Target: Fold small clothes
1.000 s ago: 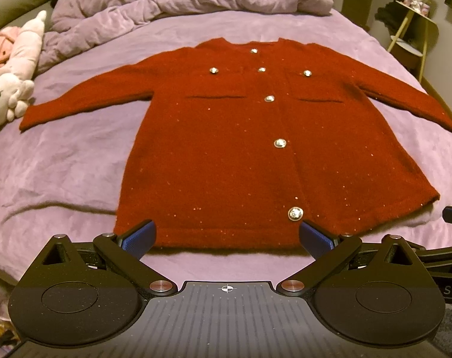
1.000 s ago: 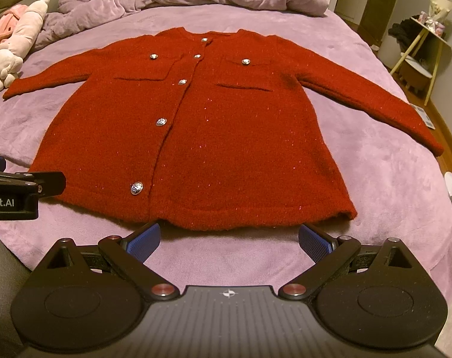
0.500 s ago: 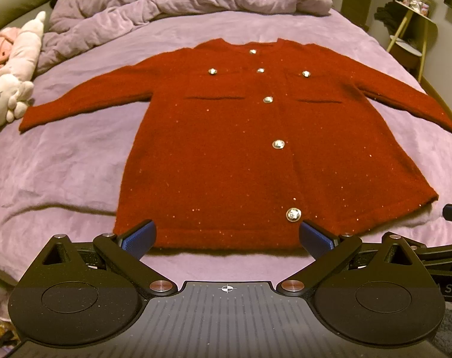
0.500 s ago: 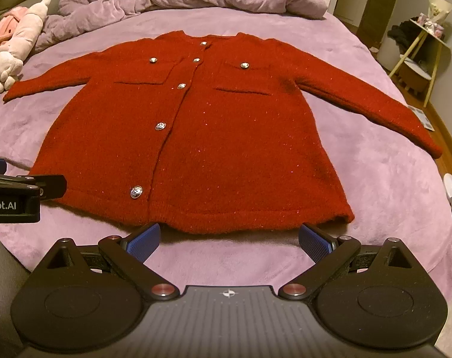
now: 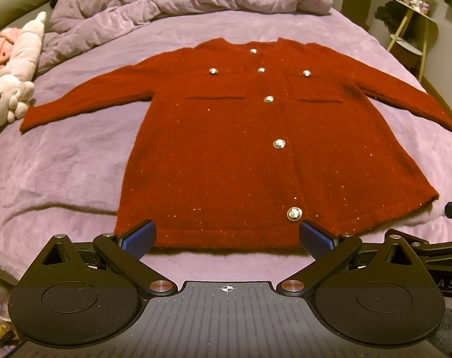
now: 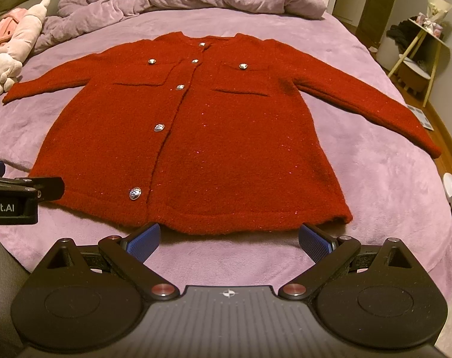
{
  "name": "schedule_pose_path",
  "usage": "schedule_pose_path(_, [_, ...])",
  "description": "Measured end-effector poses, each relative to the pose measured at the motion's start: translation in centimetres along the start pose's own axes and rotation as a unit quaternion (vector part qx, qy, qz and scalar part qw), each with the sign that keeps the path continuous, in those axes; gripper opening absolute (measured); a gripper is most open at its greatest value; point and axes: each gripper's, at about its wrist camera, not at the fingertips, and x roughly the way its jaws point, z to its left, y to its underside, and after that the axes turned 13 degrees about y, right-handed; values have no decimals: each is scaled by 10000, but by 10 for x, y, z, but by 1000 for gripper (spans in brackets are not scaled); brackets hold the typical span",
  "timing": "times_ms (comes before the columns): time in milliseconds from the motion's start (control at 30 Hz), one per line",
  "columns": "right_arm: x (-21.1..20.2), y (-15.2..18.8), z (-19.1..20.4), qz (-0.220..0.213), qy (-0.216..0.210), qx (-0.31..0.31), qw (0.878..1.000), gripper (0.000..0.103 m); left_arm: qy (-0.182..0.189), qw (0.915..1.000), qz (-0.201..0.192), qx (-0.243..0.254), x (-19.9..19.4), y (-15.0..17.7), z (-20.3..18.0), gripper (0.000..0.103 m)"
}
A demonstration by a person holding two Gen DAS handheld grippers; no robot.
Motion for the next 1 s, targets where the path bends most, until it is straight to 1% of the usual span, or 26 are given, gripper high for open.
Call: schedule_pose_path(1000, [5,2,-7,22,-42,111,9999,99,-18,10000,61,36,3,1,2,103])
